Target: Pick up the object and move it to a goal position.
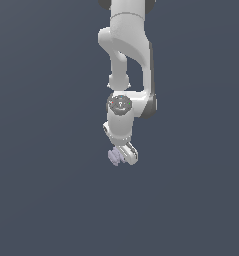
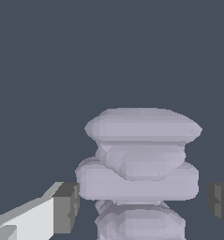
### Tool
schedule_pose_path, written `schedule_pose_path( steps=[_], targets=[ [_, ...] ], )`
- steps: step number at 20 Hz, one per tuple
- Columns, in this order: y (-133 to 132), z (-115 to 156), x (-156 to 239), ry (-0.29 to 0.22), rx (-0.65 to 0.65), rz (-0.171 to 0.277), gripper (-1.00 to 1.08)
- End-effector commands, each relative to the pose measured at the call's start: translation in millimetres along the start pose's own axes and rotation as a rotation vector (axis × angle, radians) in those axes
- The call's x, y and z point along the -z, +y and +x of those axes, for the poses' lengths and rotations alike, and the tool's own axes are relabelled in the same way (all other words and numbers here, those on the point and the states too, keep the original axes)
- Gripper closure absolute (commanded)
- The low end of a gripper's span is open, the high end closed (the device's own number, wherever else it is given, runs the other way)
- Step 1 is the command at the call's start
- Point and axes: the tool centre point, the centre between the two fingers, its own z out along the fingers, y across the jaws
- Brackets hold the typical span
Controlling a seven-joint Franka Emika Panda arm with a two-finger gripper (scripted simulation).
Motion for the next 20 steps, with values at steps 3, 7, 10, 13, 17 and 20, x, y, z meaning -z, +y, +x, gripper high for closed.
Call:
schedule_pose_path(
  steps=[3, 7, 10, 13, 17, 20],
  targets=[
    [1, 0, -19, 0.0, -0.002, -0.001, -0.92],
    [0, 0, -24, 0.0, -0.002, -0.001, -0.92],
    [0, 0, -24, 0.0, -0.002, -0.001, 1.08],
    [0, 0, -24, 0.0, -0.002, -0.001, 1.08],
    [0, 0, -24, 0.0, -0.002, -0.001, 1.08],
    [-1, 0, -7, -0.001, -0.009, 0.009, 1.08]
  ],
)
